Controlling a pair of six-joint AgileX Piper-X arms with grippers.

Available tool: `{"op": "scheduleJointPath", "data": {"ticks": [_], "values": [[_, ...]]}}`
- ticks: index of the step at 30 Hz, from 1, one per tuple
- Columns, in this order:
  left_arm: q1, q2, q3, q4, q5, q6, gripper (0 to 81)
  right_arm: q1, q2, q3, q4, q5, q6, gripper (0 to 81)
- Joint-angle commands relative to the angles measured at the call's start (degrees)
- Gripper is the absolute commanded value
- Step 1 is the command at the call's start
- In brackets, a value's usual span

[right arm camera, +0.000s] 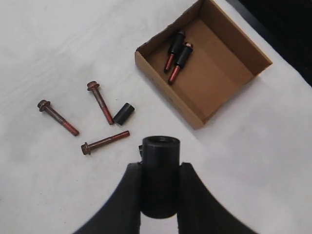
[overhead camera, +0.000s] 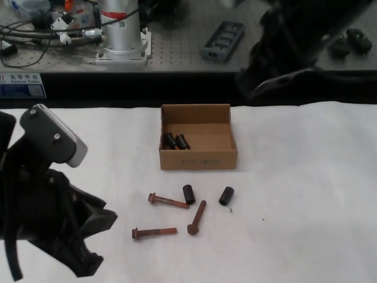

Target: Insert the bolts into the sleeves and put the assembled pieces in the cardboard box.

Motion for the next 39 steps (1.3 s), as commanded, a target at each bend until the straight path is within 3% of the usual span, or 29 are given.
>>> {"op": "scheduleJointPath", "data": {"ticks": [1,14,16,25,29,31,39], "values": [[0.2,3.4,-0.8,-3.4,2.2,-1.0,18.2,-1.3,-2.7,-0.3,1.2,-0.9,-0.7,2.8],[0.0,13.8,-14.2,-2.8,4.5,-5.1,18.2,-3.6,-9.5,2.1,5.6,2.9,-0.5,2.8],[-0.2,15.3,-15.6,-1.3,7.0,-5.3,18.2,-4.0,-11.5,5.0,5.2,3.1,-0.4,2.8],[-4.3,19.6,-17.3,1.6,6.5,-2.8,18.2,-6.4,-25.4,23.7,-0.8,3.1,3.1,2.8],[-6.3,20.4,-17.3,1.9,3.1,-3.0,18.2,-7.0,-31.6,30.0,-2.6,3.1,3.4,2.8],[-6.7,20.9,-17.3,1.9,0.8,-6.7,18.2,-7.0,-34.1,31.9,-3.3,3.1,3.4,2.8],[-6.7,25.6,-17.3,1.4,-2.8,-36.9,18.2,-7.0,-41.3,36.7,-4.2,3.2,6.8,2.8]]}}
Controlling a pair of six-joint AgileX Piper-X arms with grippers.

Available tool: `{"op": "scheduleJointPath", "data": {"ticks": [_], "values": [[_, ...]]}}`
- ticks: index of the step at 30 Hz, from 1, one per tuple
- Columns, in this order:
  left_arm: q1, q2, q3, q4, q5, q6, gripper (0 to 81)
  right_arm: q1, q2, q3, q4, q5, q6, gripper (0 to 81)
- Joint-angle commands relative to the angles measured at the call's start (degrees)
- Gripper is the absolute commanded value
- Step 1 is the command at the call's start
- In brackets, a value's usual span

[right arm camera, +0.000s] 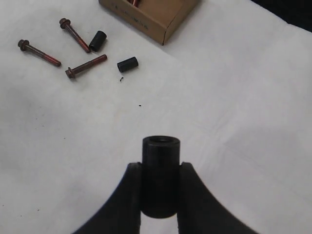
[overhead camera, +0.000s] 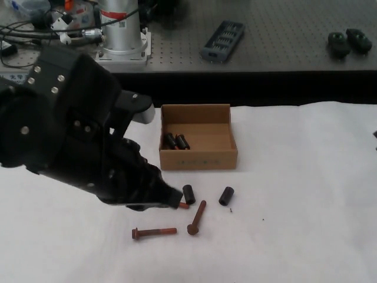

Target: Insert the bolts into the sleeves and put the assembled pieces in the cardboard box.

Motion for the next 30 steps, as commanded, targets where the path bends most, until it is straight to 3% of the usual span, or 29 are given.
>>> {"op": "scheduleJointPath", "data": {"ticks": [1,4,11,14,20,30], "values": [[-0.1,2.4,-0.6,-0.3,-5.6,-17.3,18.2,-0.4,-1.5,0.8,-1.0,-0.3,1.6,2.8],[-0.1,3.9,-0.6,-1.8,-11.0,-30.8,18.2,-0.4,-2.0,1.5,-1.2,-0.2,1.7,2.8],[-0.1,5.7,-0.6,-12.6,-11.9,-73.1,18.2,-0.4,-2.0,1.6,-0.8,-0.2,1.9,2.8],[-0.4,6.4,-0.6,-12.2,-17.0,-84.4,18.2,-0.4,-2.0,1.6,-0.8,-0.2,1.9,2.8],[-0.9,7.4,-0.6,-3.7,-27.8,-89.8,18.2,-0.4,-2.0,1.6,-0.8,-0.2,1.9,2.8],[-4.1,12.6,-0.7,-2.2,-26.4,-92.8,16.7,-0.4,-2.0,1.6,-2.4,-0.2,1.6,2.8]]}}
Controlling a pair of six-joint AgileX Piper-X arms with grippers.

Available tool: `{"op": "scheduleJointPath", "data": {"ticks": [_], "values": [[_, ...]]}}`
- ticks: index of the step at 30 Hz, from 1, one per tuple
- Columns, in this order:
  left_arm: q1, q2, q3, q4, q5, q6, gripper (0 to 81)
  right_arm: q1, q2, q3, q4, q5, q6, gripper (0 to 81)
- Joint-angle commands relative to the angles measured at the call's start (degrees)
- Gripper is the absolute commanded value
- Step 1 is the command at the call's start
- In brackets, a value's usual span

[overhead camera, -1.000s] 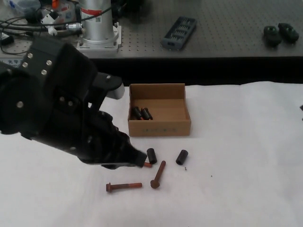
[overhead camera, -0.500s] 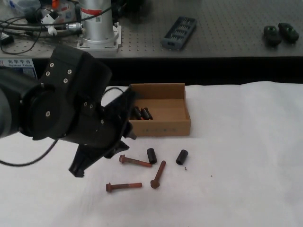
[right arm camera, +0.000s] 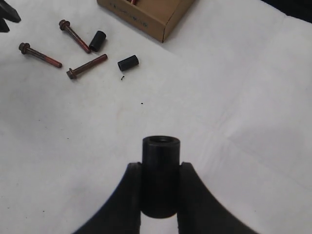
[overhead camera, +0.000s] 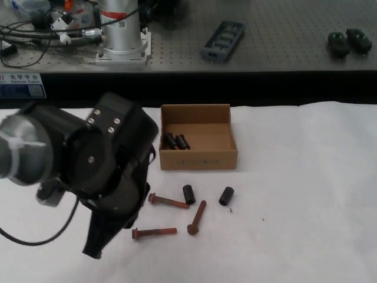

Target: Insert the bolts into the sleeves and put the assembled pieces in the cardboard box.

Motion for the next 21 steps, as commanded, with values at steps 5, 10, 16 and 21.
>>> {"op": "scheduleJointPath", "data": {"ticks": [5,10,16,21], "values": [[-4.2,4.9,-0.7,0.6,1.4,-7.2,15.0,-0.4,-0.6,-0.1,-2.5,-0.2,-0.1,2.8],[-4.8,6.9,-1.4,0.6,1.4,-8.0,15.0,-0.4,-0.6,-0.1,-2.5,-0.2,-0.1,2.8],[-4.8,8.5,-2.3,0.2,-0.4,-9.6,15.0,-0.4,-0.6,-0.1,-2.5,-0.2,-0.1,2.8],[-4.8,9.7,-2.4,-0.2,-0.8,-11.0,15.0,-0.4,-0.6,-0.1,-2.3,-0.4,-0.1,2.8]]}}
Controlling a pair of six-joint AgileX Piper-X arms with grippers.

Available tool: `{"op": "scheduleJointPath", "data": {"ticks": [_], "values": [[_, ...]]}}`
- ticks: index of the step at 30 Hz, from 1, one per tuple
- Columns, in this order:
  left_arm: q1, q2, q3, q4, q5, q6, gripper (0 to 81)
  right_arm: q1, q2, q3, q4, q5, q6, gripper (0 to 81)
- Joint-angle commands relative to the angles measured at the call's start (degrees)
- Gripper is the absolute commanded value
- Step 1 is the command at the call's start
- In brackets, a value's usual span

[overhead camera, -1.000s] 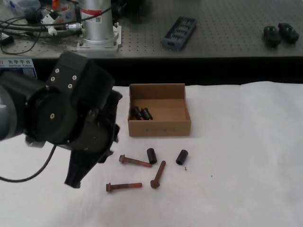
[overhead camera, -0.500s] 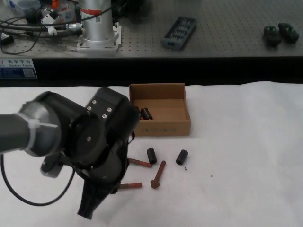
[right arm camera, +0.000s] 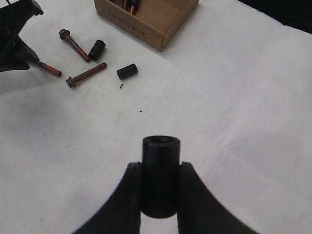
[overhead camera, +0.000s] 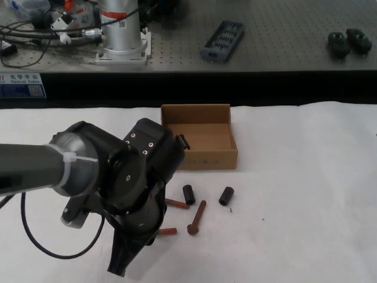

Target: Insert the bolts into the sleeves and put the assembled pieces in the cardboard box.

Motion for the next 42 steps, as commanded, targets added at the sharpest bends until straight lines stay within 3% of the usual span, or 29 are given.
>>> {"op": "scheduleJointPath", "data": {"ticks": [1,18,24,42], "values": [[-0.2,1.0,-0.5,0.0,-1.3,-2.8,15.0,-0.4,-0.6,-0.1,-0.5,-0.4,-0.1,2.8],[-0.1,1.3,-0.5,-2.9,-3.9,-3.9,20.7,-0.4,-0.6,-0.1,0.4,-0.4,-0.1,2.8],[-0.1,1.3,-0.5,-2.4,2.9,-2.9,26.8,-0.4,-0.6,-0.1,0.4,-0.4,-0.1,2.8],[3.8,1.3,-0.5,0.7,1.0,-2.5,26.9,-0.4,-0.6,-0.1,0.4,-0.4,-0.1,2.8]]}}
